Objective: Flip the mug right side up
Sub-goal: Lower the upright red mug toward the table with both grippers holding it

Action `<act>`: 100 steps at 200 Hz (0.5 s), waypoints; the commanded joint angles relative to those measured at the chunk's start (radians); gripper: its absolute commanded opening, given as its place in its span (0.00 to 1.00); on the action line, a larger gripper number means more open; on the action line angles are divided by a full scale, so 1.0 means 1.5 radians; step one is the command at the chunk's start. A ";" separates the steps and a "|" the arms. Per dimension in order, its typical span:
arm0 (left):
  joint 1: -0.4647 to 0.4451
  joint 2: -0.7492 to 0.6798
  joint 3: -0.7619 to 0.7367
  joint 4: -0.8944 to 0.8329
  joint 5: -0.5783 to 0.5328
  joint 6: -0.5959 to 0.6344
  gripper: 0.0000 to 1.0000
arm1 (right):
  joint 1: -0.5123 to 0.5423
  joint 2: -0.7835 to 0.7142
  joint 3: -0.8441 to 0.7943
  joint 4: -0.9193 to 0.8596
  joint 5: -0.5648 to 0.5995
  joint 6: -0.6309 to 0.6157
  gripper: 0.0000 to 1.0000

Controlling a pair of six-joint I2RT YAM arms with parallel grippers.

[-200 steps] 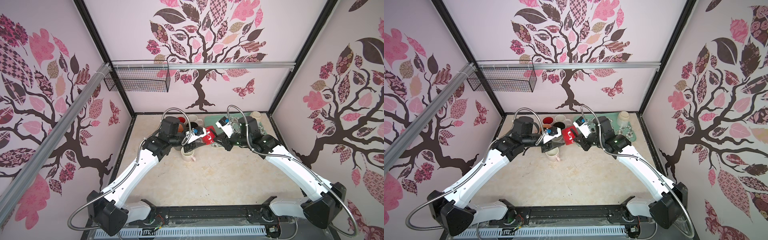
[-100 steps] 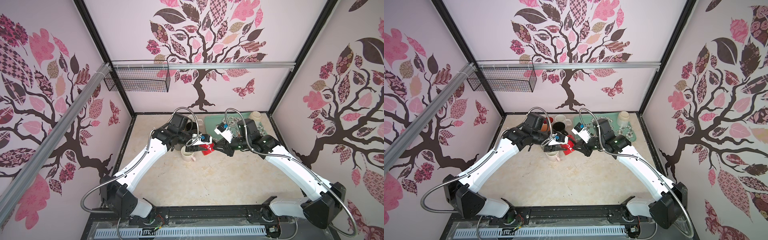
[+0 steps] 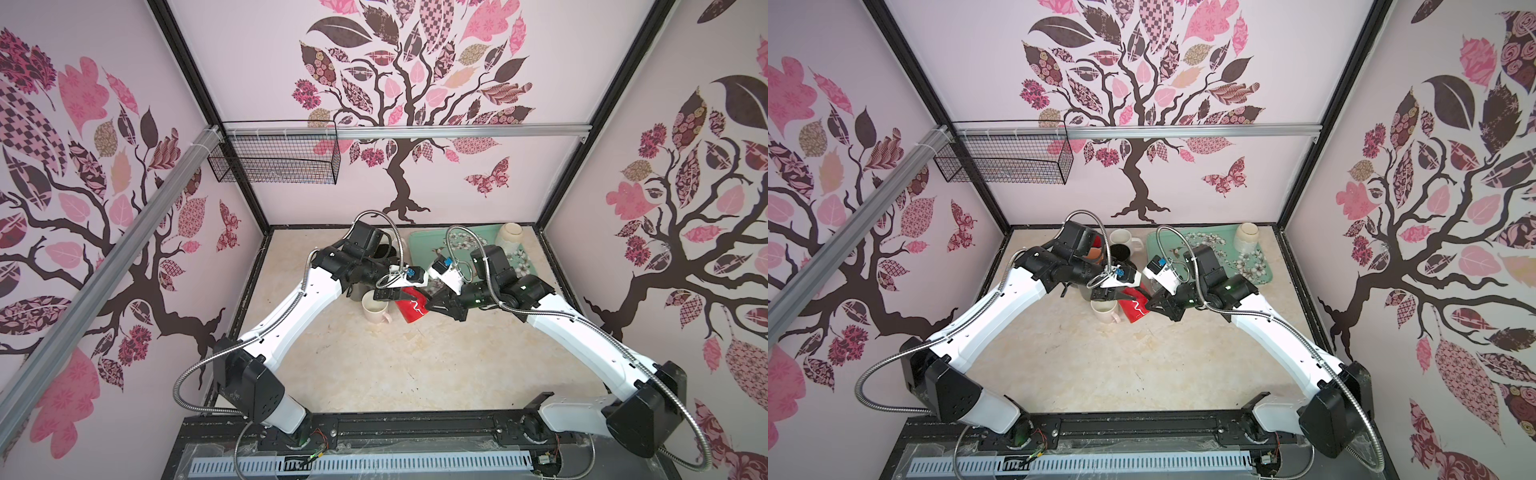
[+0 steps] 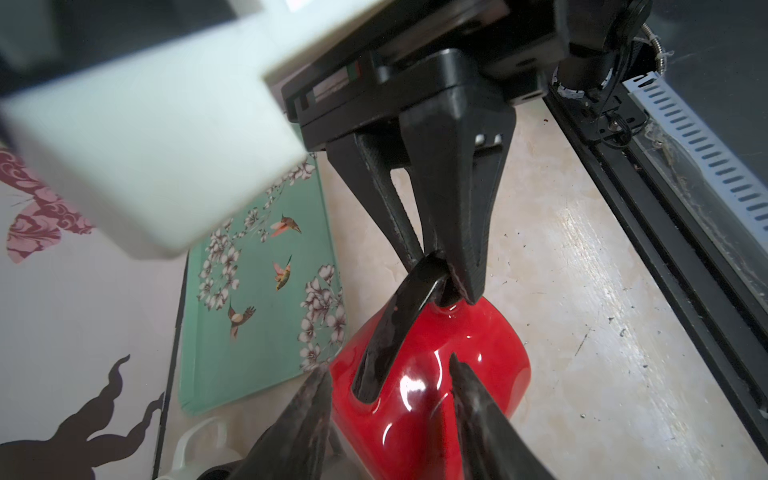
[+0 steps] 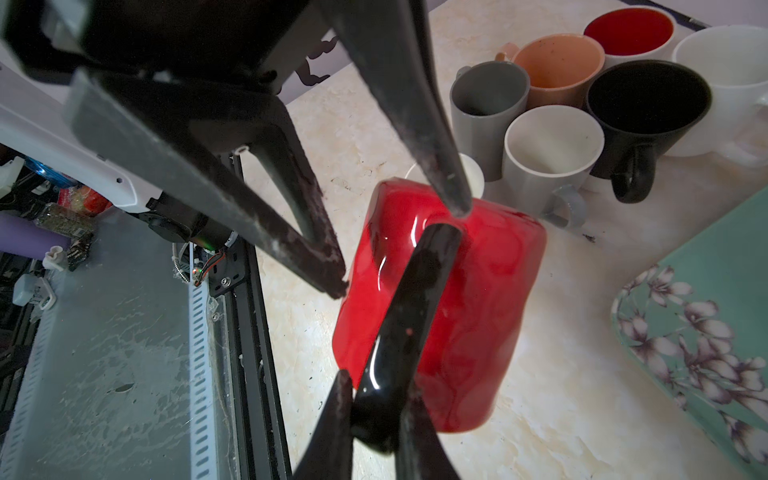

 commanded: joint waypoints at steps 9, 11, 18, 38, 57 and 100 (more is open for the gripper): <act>-0.025 0.038 0.050 -0.055 0.018 0.024 0.52 | 0.001 -0.011 0.017 0.053 -0.048 -0.027 0.00; -0.026 0.040 0.051 -0.058 0.018 0.024 0.51 | 0.001 -0.011 0.018 0.053 -0.049 -0.027 0.00; -0.032 0.047 0.056 -0.066 0.017 0.026 0.51 | 0.000 -0.012 0.016 0.053 -0.051 -0.029 0.00; -0.043 0.069 0.073 -0.086 0.018 0.029 0.47 | 0.001 -0.013 0.012 0.055 -0.055 -0.034 0.00; -0.046 0.080 0.085 -0.100 0.017 0.029 0.35 | 0.000 -0.016 0.005 0.058 -0.053 -0.038 0.00; -0.048 0.078 0.082 -0.101 0.009 0.030 0.00 | 0.000 -0.024 -0.004 0.077 -0.046 -0.040 0.00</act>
